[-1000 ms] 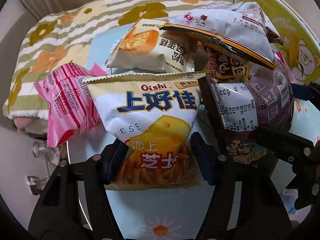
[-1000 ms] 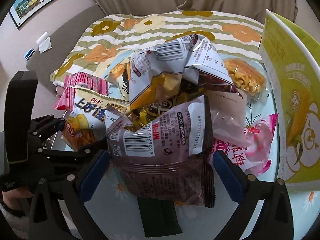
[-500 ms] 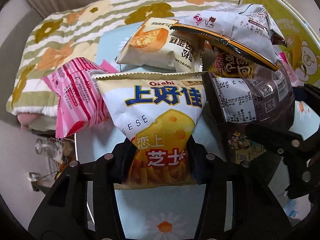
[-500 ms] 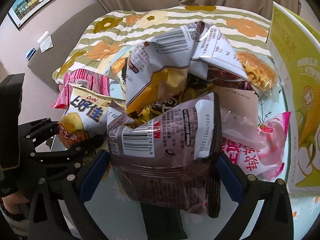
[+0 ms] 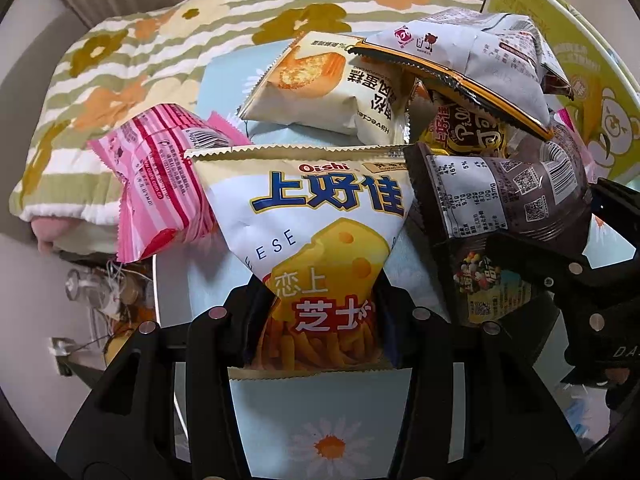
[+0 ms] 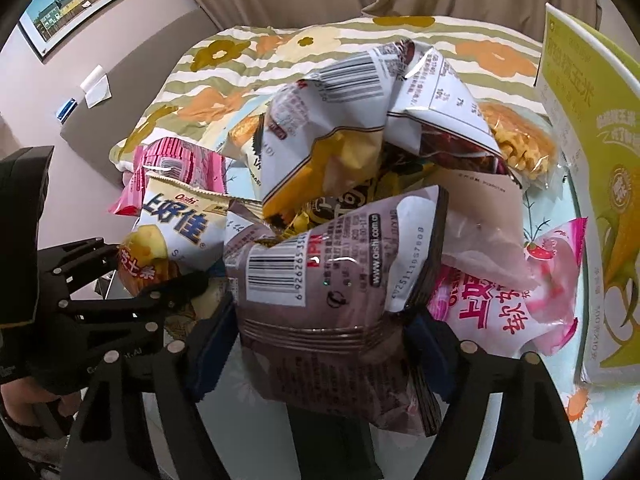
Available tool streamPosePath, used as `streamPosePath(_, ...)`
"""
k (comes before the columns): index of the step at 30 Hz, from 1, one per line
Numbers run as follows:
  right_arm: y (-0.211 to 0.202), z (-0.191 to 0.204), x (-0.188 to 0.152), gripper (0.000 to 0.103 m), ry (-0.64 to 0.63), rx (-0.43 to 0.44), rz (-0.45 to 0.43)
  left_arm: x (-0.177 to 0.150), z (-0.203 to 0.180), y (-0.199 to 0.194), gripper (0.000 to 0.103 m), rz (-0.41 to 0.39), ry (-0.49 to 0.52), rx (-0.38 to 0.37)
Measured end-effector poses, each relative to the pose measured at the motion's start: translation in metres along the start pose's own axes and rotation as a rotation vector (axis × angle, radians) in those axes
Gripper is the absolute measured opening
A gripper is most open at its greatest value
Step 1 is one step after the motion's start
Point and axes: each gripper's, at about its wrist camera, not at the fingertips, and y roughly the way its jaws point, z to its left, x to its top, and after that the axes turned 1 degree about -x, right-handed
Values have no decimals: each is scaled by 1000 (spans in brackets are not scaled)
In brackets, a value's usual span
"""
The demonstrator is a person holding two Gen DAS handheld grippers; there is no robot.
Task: Organize snacks
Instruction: 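Lift both bags over the cardboard box and open both grippers to release them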
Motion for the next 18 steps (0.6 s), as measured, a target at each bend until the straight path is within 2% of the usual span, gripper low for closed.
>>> streamPosePath(10,-28,0,-13,73,41,-26,-26,-6,-1,-25,44,-31,40,-10)
streamPosePath(18,-79,1,-19,73,65,-49,-95,-5,2,-74,44,-86,17,-51)
